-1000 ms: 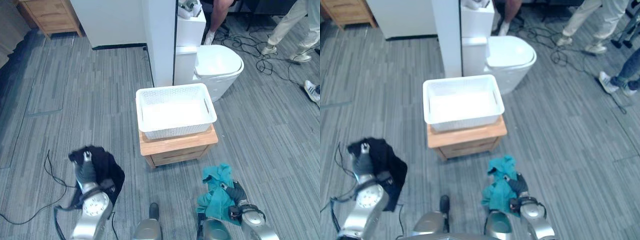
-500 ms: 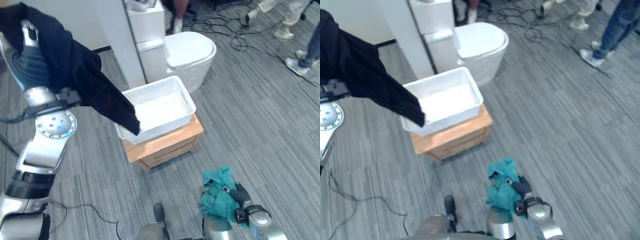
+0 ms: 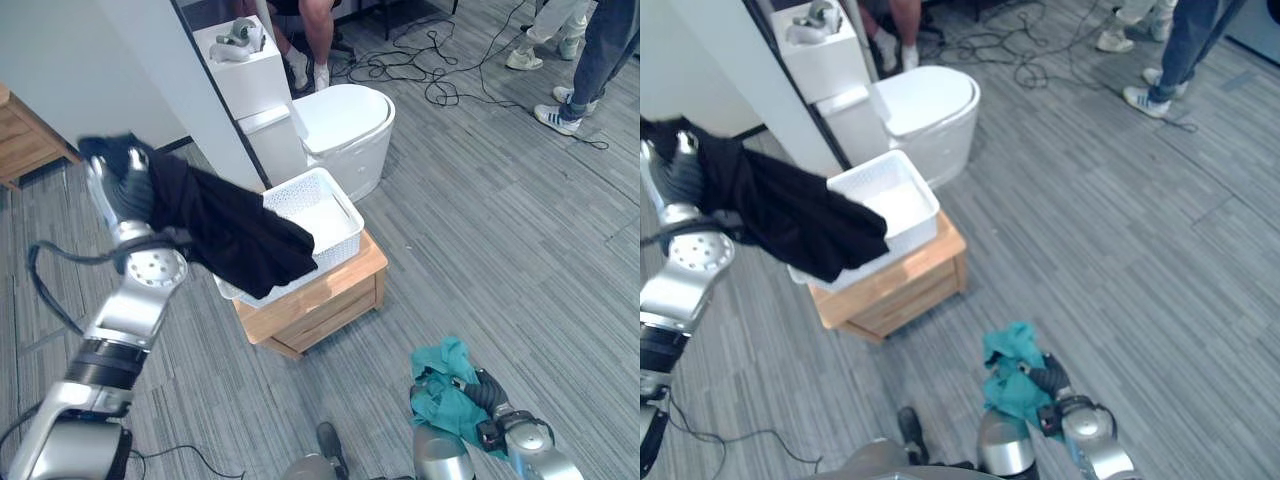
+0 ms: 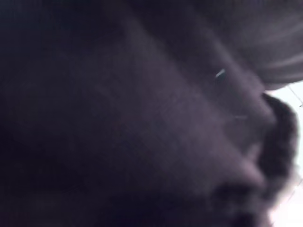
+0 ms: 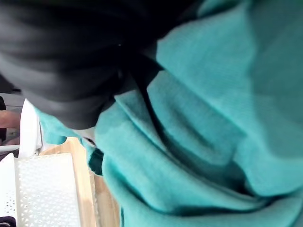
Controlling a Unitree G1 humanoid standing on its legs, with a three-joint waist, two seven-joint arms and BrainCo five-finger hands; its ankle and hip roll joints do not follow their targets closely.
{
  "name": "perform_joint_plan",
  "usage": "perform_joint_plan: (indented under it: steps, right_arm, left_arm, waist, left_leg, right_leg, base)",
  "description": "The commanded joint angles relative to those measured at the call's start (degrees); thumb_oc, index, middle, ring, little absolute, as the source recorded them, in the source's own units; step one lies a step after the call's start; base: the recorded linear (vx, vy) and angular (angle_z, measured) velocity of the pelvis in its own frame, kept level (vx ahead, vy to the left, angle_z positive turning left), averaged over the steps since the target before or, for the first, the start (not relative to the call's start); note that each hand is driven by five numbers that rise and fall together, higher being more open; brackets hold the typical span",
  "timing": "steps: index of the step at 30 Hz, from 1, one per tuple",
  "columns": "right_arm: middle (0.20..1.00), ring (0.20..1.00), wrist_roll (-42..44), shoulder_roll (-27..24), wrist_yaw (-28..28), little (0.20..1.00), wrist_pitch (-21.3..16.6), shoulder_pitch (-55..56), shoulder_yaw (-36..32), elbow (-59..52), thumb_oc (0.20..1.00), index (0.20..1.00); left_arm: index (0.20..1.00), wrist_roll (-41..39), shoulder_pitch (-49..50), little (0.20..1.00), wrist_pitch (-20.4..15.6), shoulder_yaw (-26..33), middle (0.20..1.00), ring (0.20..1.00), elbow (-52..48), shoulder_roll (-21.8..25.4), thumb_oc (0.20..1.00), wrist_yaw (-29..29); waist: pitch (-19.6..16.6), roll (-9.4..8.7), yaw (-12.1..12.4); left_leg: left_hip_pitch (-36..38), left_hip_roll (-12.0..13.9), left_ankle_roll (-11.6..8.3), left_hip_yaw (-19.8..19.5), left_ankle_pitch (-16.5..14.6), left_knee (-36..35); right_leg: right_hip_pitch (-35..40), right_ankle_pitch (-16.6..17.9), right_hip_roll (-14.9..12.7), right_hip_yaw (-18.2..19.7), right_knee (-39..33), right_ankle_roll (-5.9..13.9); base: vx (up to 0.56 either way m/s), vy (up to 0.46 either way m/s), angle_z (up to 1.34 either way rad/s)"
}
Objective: Tidy up the quilt and then pick up the clothes from the bed and put them into the laundry hamper.
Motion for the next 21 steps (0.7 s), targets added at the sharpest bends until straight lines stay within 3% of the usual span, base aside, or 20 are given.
perform_joint_plan:
  steps: [1,2,8,15,21]
  right_arm:
    - [0.2,0.2,0.6,-1.7,0.1,0.2,-2.5,0.2,1.9,-2.9,0.2,0.2]
    - [0.2,0.2,1.5,-2.3,0.0,0.2,-2.9,-0.3,2.3,-2.8,0.2,0.2]
    - [0.2,0.2,4.2,-3.9,-0.3,0.2,-4.7,-3.1,4.3,-2.2,0.2,0.2]
    - [0.2,0.2,6.5,-4.4,-0.6,0.2,-6.3,-4.8,4.9,-1.5,0.2,0.2]
    - [0.2,0.2,6.6,-4.9,-0.2,0.2,-6.6,-6.0,4.4,-2.0,0.2,0.2]
  left_arm:
    - [0.2,3.1,-7.2,0.2,-2.0,0.1,0.2,0.2,6.8,4.4,0.2,1.3]
    - [0.2,3.4,-12.7,0.2,-2.5,-3.1,0.2,0.2,13.4,6.4,0.2,1.4]
    - [0.2,4.7,-28.8,0.2,-2.8,-13.2,0.2,0.2,22.8,11.6,0.2,2.2]
    - [0.2,4.2,-44.1,0.2,1.0,-23.5,0.2,0.2,30.6,13.8,0.2,2.6]
    - [0.2,1.1,-47.9,0.2,6.8,-25.5,0.2,0.2,36.3,13.3,0.2,-1.7]
  waist:
    - [0.7,-2.14,0.2]
    - [1.5,-3.01,-0.2]
    - [4.7,-4.42,-1.1]
    - [7.4,-5.31,-3.3]
    - [9.0,-5.04,-4.1]
  left_leg:
    - [-4.0,1.5,-1.09,-2.0,-1.4,3.2]
    - [-5.2,1.8,-1.07,-1.4,-1.2,3.2]
    - [-8.5,2.4,-0.95,0.5,-0.5,3.4]
    - [-11.3,2.6,-0.51,1.8,-0.3,3.7]
    - [-13.2,2.4,-0.39,2.3,-0.4,4.7]
  right_leg:
    - [-3.8,-7.7,-0.6,0.2,8.5,3.38]
    - [-5.0,-7.5,-0.2,0.6,8.8,3.56]
    - [-8.5,-5.9,1.0,2.4,7.9,3.76]
    - [-11.6,-4.6,1.9,5.3,7.8,4.09]
    - [-13.5,-4.5,2.0,5.7,8.2,3.73]
  base:
    - [-0.08,0.004,-0.03]
    - [-0.06,-0.005,0.02]
    - [-0.1,-0.025,0.02]
    - [-0.02,-0.019,-0.11]
    - [-0.02,0.023,-0.2]
